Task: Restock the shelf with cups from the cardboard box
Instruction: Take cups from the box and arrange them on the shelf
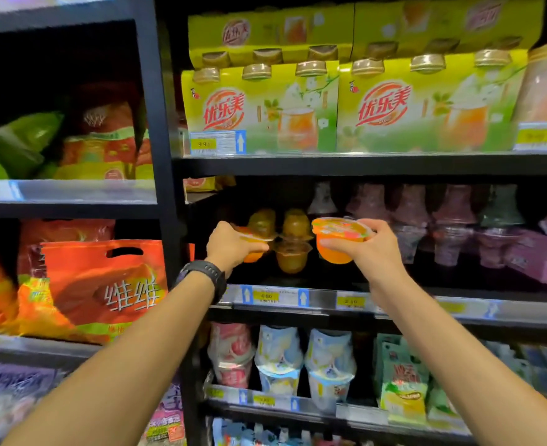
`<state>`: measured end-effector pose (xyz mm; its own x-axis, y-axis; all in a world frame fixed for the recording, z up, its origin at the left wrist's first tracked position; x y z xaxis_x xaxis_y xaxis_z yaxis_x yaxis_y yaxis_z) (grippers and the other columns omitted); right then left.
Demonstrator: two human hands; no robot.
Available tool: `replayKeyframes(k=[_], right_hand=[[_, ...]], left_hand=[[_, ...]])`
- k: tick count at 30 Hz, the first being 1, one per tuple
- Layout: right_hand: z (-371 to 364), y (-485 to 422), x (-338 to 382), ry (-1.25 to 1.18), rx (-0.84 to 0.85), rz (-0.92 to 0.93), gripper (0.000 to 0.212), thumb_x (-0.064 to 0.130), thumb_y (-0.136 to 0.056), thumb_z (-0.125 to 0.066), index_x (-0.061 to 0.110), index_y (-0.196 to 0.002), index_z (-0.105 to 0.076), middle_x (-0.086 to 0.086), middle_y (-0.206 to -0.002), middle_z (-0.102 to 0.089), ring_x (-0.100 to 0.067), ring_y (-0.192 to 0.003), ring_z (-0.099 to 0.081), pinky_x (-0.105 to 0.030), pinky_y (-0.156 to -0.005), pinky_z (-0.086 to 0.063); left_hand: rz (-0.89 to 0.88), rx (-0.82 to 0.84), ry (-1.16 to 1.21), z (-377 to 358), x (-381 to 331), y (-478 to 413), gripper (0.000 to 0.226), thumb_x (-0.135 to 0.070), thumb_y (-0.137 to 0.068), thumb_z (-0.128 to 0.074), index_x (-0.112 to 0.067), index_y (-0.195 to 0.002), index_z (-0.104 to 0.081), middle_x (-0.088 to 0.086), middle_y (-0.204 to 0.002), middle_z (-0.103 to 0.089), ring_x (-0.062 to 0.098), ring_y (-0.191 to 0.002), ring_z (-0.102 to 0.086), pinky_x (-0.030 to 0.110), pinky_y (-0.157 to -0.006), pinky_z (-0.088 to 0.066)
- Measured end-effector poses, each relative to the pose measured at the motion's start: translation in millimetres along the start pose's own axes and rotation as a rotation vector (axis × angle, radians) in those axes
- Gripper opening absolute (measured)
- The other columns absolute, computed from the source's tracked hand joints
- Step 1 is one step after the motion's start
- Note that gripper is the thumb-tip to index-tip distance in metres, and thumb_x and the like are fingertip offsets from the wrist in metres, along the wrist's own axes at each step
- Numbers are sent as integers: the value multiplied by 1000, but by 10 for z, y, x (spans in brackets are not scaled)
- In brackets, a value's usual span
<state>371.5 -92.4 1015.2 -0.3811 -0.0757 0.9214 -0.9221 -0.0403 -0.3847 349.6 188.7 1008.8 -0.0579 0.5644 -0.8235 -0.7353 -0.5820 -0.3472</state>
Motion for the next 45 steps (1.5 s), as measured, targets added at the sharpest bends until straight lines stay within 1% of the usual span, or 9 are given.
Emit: replayKeyframes(k=[4, 9, 12, 17, 22, 28, 33, 39, 45], right_hand=[[-94, -252, -127, -13, 30, -55, 73, 16, -58, -92, 16, -114, -47, -3, -108, -60, -10, -90, -59, -20, -66, -46], [-212, -485, -310, -6, 59, -145, 72, 19, -56, -93, 4, -114, -54, -7, -100, -66, -15, -89, -65, -20, -61, -49], [-274, -593, -356, -1, 66, -154, 42, 12, -59, -91, 5, -93, -68, -7, -83, -71, -16, -75, -69, -17, -56, -52], [-370, -799, -432, -16, 29, -146, 77, 9, -54, -92, 9, -121, -54, -12, -108, -67, -21, -94, -67, -34, -78, -58], [-490, -977, -274, 393, 111, -55, 85, 22, -51, -95, 10, -126, -56, -9, -117, -63, -27, -109, -60, -40, -95, -52], [-807, -1158, 103, 1127, 264, 149, 92, 36, -50, -94, 9, -126, -49, -13, -122, -59, -35, -113, -58, -34, -87, -51], [-1079, -1209, 113, 1396, 534, 134, 101, 34, -50, -93, 15, -138, -46, -5, -132, -55, -25, -115, -56, -27, -87, -49], [-1202, -1163, -162, 1349, 569, 32, 81, 46, -62, -86, 11, -127, -53, -7, -126, -58, -24, -105, -58, -26, -77, -47], [-1075, -1036, -499, 901, 487, -110, 65, 33, -82, -75, 13, -137, -46, -2, -130, -52, -24, -128, -46, -19, -83, -35]], left_hand=[[154, 67, 16, -247, 247, -266, 59, -26, -57, -95, 0, -97, -60, 12, -97, -66, 23, -94, -63, 35, -82, -54], [259, 161, 62, -613, 610, -587, 98, -29, -43, -95, 2, -126, -53, 14, -121, -65, 29, -109, -64, 40, -95, -54], [242, 185, 16, -704, 664, -662, 85, -29, -41, -94, 2, -112, -59, 9, -109, -68, 21, -99, -65, 35, -89, -56], [207, 249, -85, -740, 451, -568, 84, -31, -54, -96, -2, -125, -62, 13, -121, -67, 29, -112, -64, 41, -97, -53], [202, 252, -171, -704, 371, -470, 88, -35, -65, -91, -6, -137, -51, 12, -133, -59, 30, -123, -56, 41, -104, -47], [177, 279, -257, -701, 371, -521, 89, -42, -72, -85, -4, -142, -43, 14, -138, -54, 31, -126, -53, 41, -105, -46], [168, 288, -244, -694, 396, -513, 95, -42, -71, -85, -3, -144, -38, 15, -139, -53, 31, -126, -53, 41, -104, -46], [146, 275, -293, -687, 407, -479, 88, -45, -76, -80, -1, -141, -41, 15, -138, -53, 32, -124, -54, 41, -103, -47], [149, 266, -316, -657, 397, -456, 80, -48, -79, -76, -2, -138, -46, 15, -134, -56, 31, -122, -56, 40, -102, -48]])
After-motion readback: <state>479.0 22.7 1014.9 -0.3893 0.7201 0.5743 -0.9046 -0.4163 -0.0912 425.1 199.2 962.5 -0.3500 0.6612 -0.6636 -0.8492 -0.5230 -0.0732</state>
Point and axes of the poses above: each hand's wrist, its own y-axis away from the middle knuckle, its own z-axis out of the back of the hand, x = y × z, the point moved 7 cm from there along -y, towards the middle knuckle
